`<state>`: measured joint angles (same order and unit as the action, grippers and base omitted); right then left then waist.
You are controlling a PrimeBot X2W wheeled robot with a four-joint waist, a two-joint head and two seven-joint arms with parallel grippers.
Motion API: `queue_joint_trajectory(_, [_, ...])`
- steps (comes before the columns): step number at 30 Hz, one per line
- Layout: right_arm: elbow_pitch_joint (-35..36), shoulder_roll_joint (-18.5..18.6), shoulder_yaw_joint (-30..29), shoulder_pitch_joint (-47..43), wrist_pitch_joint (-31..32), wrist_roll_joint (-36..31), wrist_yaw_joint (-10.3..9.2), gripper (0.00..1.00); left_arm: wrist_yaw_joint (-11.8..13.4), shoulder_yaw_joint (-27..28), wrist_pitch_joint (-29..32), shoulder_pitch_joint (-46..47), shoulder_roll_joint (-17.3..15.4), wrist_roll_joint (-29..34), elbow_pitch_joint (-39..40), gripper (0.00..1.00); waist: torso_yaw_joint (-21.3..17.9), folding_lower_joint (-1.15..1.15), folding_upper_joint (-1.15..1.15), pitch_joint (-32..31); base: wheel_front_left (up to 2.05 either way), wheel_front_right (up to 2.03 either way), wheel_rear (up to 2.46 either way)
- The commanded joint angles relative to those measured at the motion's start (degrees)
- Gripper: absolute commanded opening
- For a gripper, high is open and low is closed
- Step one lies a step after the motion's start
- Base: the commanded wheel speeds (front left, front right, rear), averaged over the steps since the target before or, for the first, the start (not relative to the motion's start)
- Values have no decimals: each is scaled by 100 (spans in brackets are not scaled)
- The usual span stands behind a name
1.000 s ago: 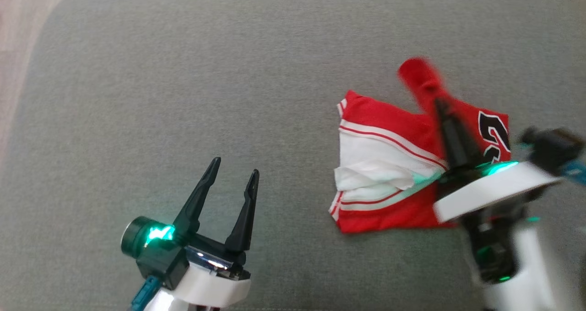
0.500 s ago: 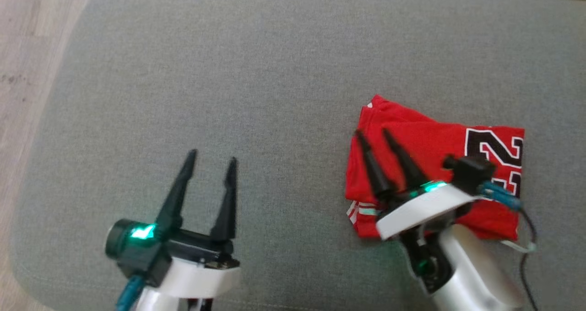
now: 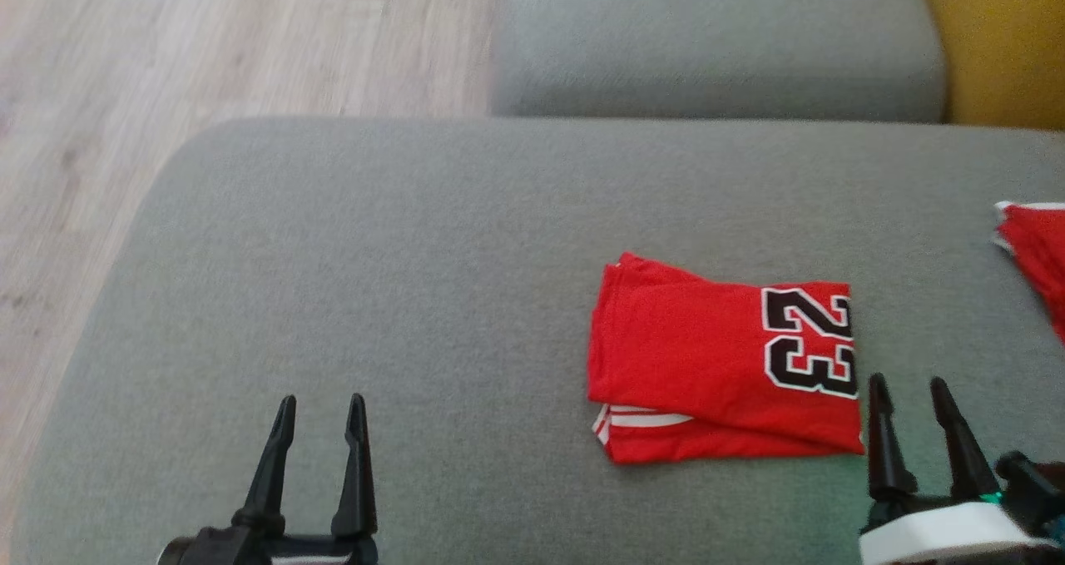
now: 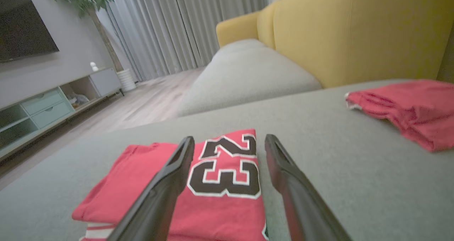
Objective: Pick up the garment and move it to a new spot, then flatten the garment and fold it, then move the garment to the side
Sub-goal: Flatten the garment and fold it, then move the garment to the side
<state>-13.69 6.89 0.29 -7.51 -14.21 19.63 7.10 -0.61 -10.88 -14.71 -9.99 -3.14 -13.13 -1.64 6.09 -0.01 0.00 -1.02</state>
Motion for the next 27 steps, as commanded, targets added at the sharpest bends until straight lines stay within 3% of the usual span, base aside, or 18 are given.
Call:
queue_joint_trajectory(1, [315, -10, 139, 192, -76, -154, 39, 100, -44, 231, -29, 148, 25, -14, 138, 100, -244, 1, 0, -224, 0, 0, 0])
queue_joint_trajectory(10, [812, -92, 58, -266, -78, -1006, 39, 100, -50, 331, -29, -127, 25, 70, -88, 100, -396, 1, 0, -373, 0, 0, 0])
queue_joint_trajectory(27, [691, -213, 344, -387, -78, -1241, 39, 100, -107, 352, -29, -179, 26, 160, -255, 100, -390, 1, 0, -479, 0, 0, 0])
